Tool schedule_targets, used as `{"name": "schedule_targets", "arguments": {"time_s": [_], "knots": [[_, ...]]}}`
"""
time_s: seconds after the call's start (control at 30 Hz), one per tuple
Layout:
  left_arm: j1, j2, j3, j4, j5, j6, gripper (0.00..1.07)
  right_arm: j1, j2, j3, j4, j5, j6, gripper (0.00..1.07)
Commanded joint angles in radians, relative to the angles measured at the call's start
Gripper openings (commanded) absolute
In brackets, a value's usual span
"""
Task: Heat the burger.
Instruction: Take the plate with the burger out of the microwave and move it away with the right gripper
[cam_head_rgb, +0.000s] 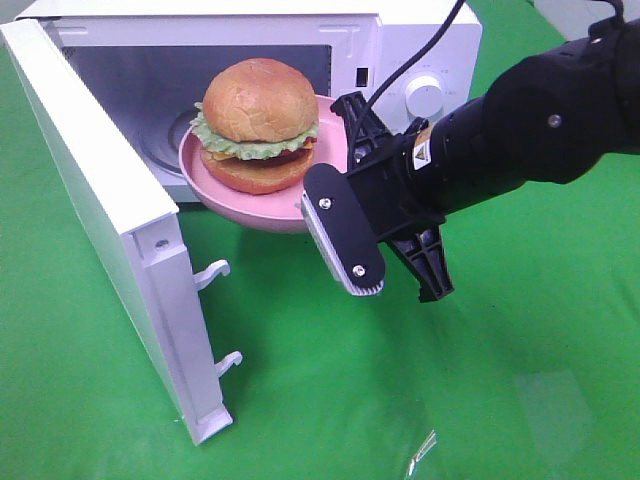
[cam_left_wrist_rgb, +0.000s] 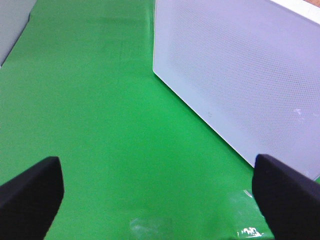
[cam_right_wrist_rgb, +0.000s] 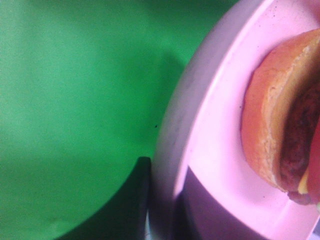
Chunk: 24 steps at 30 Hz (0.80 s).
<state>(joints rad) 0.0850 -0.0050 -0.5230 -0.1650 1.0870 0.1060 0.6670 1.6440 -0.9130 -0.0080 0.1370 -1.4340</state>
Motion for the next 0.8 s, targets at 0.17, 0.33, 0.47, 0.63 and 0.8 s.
{"name": "schedule_targets", "arguments": {"time_s": [0.17, 0.33, 0.47, 0.63, 0.8], "knots": [[0.001, -0.006, 0.004, -0.006, -0.014, 0.002, 0.94, -0.012, -0.117, 0.069, 0.008, -0.075, 0.019, 0.00], [0.001, -0.006, 0.004, -0.006, -0.014, 0.002, 0.94, -0.012, -0.161, 0.105, 0.008, -0.074, 0.038, 0.00], [0.001, -0.006, 0.004, -0.006, -0.014, 0.002, 0.94, -0.012, -0.221, 0.150, 0.000, -0.071, 0.046, 0.00], [0.001, -0.006, 0.004, -0.006, -0.014, 0.002, 0.94, -0.012, -0.294, 0.203, -0.008, -0.049, 0.057, 0.00], [0.001, -0.006, 0.004, -0.006, -0.014, 0.002, 0.94, -0.012, -0.343, 0.234, -0.048, -0.035, 0.099, 0.00]]}}
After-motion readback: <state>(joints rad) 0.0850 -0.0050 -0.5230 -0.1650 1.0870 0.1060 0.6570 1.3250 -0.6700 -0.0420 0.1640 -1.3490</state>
